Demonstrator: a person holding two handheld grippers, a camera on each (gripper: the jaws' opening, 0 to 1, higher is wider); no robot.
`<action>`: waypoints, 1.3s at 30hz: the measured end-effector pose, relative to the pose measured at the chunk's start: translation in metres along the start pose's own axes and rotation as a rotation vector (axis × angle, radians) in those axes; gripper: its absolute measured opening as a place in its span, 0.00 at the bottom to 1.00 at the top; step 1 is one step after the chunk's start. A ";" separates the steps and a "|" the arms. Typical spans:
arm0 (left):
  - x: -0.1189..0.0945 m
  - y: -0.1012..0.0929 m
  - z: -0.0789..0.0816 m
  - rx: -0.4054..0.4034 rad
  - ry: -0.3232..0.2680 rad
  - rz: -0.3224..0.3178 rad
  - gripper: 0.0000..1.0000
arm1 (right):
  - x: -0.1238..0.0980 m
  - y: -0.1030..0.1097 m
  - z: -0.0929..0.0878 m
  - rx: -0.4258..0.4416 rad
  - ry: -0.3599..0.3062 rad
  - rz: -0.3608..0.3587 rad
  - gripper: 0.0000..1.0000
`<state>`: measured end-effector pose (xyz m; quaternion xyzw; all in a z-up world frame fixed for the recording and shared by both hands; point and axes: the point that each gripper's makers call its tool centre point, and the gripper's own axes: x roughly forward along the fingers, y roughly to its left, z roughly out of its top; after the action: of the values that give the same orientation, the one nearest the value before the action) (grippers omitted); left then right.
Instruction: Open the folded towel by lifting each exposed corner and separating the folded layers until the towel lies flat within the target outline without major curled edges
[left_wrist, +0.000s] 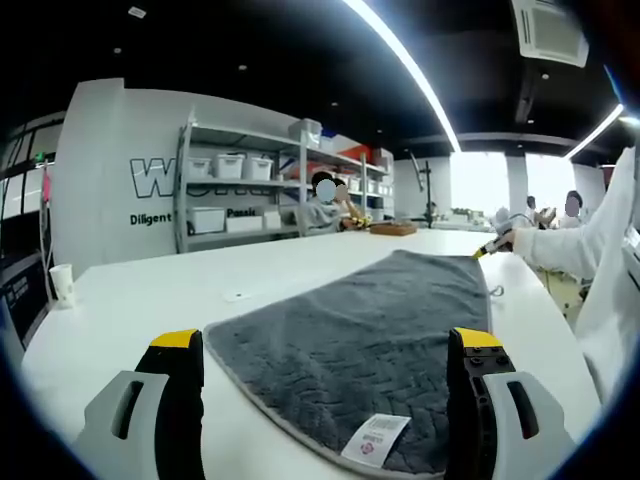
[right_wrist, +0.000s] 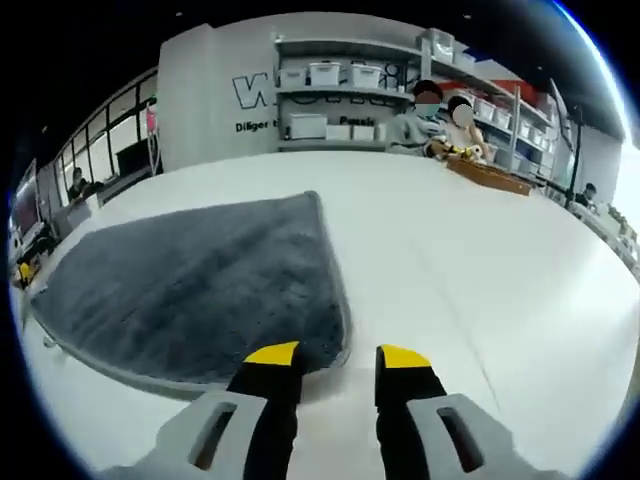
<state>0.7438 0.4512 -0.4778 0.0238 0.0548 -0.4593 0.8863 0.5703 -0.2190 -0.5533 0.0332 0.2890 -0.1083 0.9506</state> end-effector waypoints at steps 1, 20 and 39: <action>0.000 0.000 0.000 -0.001 0.000 0.000 1.00 | 0.000 0.000 0.000 0.003 -0.003 0.001 0.11; 0.000 0.000 0.001 0.000 -0.002 0.002 1.00 | -0.022 -0.011 -0.019 -0.054 0.030 -0.075 0.00; 0.000 0.001 -0.001 -0.004 0.002 0.002 1.00 | -0.029 -0.017 -0.027 -0.002 0.024 -0.071 0.00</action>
<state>0.7441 0.4520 -0.4785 0.0227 0.0565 -0.4584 0.8866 0.5288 -0.2273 -0.5597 0.0231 0.3016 -0.1410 0.9427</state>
